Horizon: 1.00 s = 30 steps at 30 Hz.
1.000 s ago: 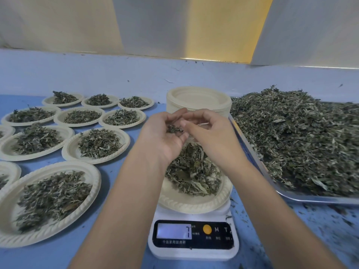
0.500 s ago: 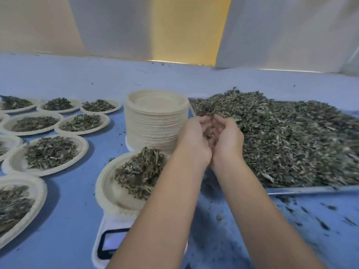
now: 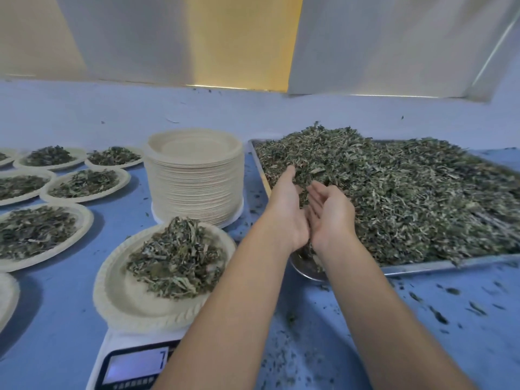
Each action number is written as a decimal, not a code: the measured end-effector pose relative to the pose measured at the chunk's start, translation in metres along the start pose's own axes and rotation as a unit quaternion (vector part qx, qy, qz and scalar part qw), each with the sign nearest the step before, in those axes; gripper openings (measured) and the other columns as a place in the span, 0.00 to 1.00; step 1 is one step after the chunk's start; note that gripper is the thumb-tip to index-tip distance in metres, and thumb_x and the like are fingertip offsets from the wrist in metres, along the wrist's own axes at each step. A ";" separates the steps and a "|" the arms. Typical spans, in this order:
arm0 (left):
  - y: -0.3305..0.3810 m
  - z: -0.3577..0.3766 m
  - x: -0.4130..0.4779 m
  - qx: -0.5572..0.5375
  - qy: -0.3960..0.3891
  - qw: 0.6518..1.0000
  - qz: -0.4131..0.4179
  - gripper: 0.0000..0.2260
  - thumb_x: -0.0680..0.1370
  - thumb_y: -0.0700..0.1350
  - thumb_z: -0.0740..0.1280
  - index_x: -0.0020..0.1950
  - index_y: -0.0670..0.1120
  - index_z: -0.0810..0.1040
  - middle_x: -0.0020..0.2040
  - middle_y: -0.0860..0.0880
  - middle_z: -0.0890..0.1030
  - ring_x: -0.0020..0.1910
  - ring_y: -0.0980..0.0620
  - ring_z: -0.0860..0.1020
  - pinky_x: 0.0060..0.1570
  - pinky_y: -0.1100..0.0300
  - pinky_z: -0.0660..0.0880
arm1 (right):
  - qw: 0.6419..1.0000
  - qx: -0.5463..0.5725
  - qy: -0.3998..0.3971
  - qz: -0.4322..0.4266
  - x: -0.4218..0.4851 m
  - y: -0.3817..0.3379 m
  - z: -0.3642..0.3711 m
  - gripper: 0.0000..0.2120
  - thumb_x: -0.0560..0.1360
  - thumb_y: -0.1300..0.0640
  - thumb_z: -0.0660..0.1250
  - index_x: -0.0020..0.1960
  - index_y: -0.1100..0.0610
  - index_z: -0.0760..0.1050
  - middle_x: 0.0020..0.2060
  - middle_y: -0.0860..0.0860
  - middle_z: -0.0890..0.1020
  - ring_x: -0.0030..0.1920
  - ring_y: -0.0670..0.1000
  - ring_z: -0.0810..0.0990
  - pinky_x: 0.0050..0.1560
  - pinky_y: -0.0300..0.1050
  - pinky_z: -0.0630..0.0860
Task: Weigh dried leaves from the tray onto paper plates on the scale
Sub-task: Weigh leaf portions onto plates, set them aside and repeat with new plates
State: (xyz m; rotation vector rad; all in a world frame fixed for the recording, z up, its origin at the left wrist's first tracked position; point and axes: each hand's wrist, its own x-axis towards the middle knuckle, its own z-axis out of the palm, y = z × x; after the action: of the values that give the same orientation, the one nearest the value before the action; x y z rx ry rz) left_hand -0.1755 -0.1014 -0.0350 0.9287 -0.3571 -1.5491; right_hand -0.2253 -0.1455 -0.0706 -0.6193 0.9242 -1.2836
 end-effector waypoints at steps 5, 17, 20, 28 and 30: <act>0.006 -0.010 -0.014 0.001 0.001 0.999 0.044 0.26 0.81 0.56 0.54 0.69 0.37 0.68 0.36 0.49 0.73 0.28 0.58 0.71 0.27 0.66 0.68 | 0.997 0.074 -0.032 0.018 -0.017 0.007 0.014 0.13 0.77 0.66 0.58 0.58 0.66 0.76 0.41 0.56 0.82 0.31 0.45 0.82 0.34 0.38 0.80; 0.048 -0.079 -0.089 0.138 0.157 0.945 0.253 0.08 0.78 0.39 0.60 0.48 0.44 0.78 0.48 0.48 0.78 0.53 0.54 0.77 0.53 0.61 0.71 | 0.987 -0.059 -0.132 -0.069 -0.064 0.054 0.049 0.12 0.79 0.65 0.56 0.50 0.60 0.78 0.45 0.51 0.82 0.46 0.47 0.83 0.53 0.42 0.80; 0.061 -0.118 -0.104 0.171 0.208 0.913 0.306 0.12 0.80 0.37 0.56 0.47 0.44 0.79 0.56 0.48 0.80 0.59 0.54 0.76 0.61 0.61 0.71 | 0.978 -0.133 -0.136 -0.080 -0.065 0.062 0.046 0.13 0.80 0.64 0.56 0.46 0.55 0.79 0.44 0.47 0.83 0.46 0.41 0.82 0.49 0.37 0.78; 0.056 -0.187 -0.102 0.198 0.311 0.890 0.269 0.12 0.79 0.42 0.58 0.58 0.47 0.79 0.62 0.48 0.78 0.63 0.54 0.74 0.60 0.59 0.67 | 0.965 -0.184 -0.165 -0.085 -0.063 0.076 0.039 0.14 0.80 0.65 0.56 0.47 0.54 0.79 0.51 0.50 0.82 0.54 0.46 0.80 0.56 0.39 0.74; 0.052 -0.194 -0.095 0.185 0.314 0.896 0.254 0.13 0.79 0.42 0.59 0.60 0.44 0.79 0.62 0.47 0.78 0.62 0.52 0.75 0.57 0.59 0.67 | 0.965 -0.180 -0.170 -0.084 -0.063 0.079 0.039 0.15 0.80 0.66 0.56 0.47 0.55 0.79 0.52 0.52 0.82 0.54 0.47 0.80 0.59 0.42 0.74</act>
State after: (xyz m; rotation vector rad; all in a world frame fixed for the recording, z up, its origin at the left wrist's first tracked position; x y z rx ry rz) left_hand -0.0048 0.0298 -0.0878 1.4400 -0.3900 -0.6513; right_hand -0.1521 -0.0717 -0.1017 -1.1862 0.8347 -1.1158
